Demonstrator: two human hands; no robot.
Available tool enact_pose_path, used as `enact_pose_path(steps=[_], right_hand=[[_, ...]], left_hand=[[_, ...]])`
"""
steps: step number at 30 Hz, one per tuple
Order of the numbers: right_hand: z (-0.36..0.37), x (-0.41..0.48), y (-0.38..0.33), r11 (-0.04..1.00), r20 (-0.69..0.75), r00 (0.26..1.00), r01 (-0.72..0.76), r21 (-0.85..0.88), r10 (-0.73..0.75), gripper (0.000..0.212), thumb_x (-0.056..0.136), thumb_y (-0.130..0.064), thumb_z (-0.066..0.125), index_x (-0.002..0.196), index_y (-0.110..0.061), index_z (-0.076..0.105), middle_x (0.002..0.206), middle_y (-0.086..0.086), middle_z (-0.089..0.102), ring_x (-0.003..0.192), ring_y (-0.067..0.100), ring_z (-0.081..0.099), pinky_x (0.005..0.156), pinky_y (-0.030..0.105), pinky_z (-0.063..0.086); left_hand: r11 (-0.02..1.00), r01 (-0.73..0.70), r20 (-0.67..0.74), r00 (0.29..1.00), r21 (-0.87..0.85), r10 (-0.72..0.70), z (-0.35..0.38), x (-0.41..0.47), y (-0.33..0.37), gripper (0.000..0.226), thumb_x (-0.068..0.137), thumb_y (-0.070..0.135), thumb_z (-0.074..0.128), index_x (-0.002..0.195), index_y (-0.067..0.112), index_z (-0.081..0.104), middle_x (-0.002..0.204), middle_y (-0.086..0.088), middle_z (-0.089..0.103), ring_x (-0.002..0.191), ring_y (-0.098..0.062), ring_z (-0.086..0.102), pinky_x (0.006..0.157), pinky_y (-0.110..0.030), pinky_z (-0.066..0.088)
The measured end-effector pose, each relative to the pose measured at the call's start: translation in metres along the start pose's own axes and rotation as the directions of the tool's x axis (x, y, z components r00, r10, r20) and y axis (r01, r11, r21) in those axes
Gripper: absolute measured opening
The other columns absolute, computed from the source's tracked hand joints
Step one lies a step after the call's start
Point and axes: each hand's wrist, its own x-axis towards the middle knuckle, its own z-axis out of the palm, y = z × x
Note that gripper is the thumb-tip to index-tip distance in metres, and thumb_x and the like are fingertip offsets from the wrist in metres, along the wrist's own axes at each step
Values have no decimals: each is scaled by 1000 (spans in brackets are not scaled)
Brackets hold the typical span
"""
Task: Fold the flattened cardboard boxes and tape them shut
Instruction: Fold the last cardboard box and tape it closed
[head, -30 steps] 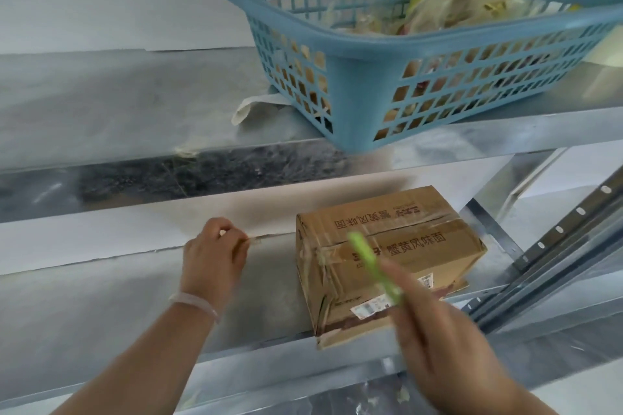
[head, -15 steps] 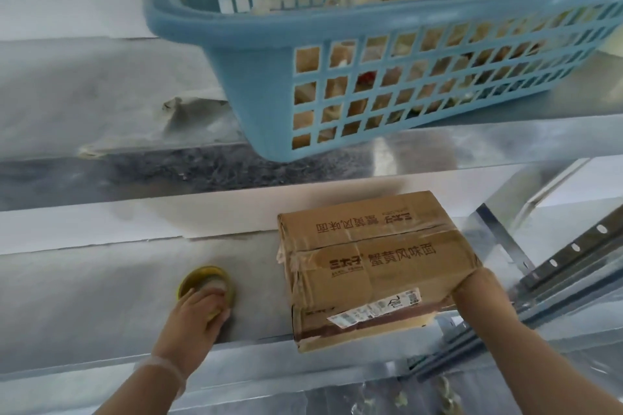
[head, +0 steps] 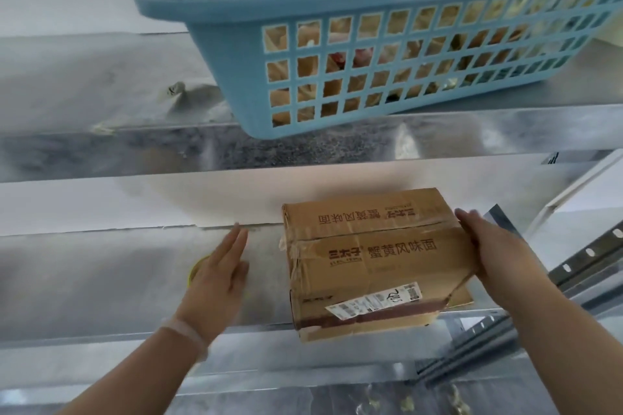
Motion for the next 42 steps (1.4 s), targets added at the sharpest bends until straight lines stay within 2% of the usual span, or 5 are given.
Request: enact_pose_path(steps=[3,10,17,30,42], right_hand=[[27,-19,-8,973,134,989,91,-211,-63,35,102,-48,37,99,-38,70,99,-4,73,98,20,66,90,43,52],[49,-29,-1,985,141,989,55,-160,-33,36,99,-54,39,112,-32,64,104,-4,71,98,23,67,92,48,52],[46,-16,2,989,155,988,24,-148,-1,35,102,-45,40,97,-24,67,106,10,71,103,26,65,100,52,48],[35,21,104,580,236,965,256,-773,-111,13,89,-20,57,91,-32,56,94,-7,52,84,11,52,85,31,51],[37,44,104,555,267,957,282,-782,-110,35,82,-23,67,111,-30,47,90,-9,45,79,14,51,72,30,45]], left_hand=[[799,325,85,941,-505,-329,13,7,69,48,102,31,42,148,31,32,137,12,48,120,-7,47,104,-24,34],[647,567,277,820,-510,-501,-1,30,80,57,97,54,42,148,31,30,117,21,53,96,5,56,69,-7,45],[792,488,201,873,-367,-444,3,39,77,26,99,44,41,113,33,61,104,5,68,99,-22,63,93,-47,50],[792,479,150,876,-379,-459,12,38,64,21,99,45,42,105,45,63,99,9,69,92,-17,63,84,-44,51],[789,484,133,872,-379,-471,12,37,59,20,97,50,44,97,55,64,97,14,71,94,-17,65,88,-46,51]])
